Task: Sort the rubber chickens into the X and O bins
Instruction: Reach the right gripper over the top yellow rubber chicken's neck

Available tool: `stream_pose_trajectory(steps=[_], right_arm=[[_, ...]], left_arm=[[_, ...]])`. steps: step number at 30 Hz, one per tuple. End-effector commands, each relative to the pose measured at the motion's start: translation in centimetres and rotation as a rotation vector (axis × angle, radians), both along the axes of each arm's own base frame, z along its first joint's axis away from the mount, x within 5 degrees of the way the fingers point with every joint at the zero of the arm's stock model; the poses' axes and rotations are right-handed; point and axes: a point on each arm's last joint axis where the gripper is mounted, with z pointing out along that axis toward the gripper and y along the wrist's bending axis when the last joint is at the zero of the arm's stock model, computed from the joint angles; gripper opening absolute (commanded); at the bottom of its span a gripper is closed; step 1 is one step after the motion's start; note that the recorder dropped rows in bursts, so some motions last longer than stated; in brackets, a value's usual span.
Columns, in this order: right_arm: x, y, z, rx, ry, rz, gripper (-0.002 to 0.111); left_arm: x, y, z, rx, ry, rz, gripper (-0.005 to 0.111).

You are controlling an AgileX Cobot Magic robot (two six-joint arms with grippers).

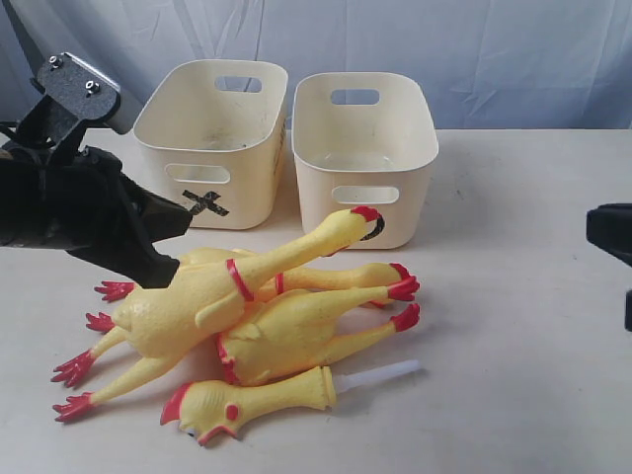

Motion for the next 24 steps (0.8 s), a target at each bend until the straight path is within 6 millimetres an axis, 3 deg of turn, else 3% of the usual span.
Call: stream_pose_trajectory(steps=[1,5,12,19,24], right_arm=[[3.2,1.0,0.3,0.056,0.090,0.067,0.004],[5.8,3.2,-0.1,0.037,0.186,0.202,0.004],[8.2,10.2,-0.2,-0.169,0.123,0.468,0.004],[8.7,13.4,-1.8,-0.317,0.029,0.545,0.004],[8.7,15.7,-3.3,-0.169,0.172,0.437,0.008]], left_arm=[[0.0,-0.2,0.0,0.001,0.001,-0.010,0.000],[0.0,-0.2,0.0,0.001,0.001,-0.010,0.000],[0.0,-0.2,0.0,0.006,0.001,-0.013,0.000],[0.0,-0.1,0.0,0.027,-0.008,-0.022,0.000],[0.0,-0.1,0.0,0.027,-0.010,-0.021,0.000]])
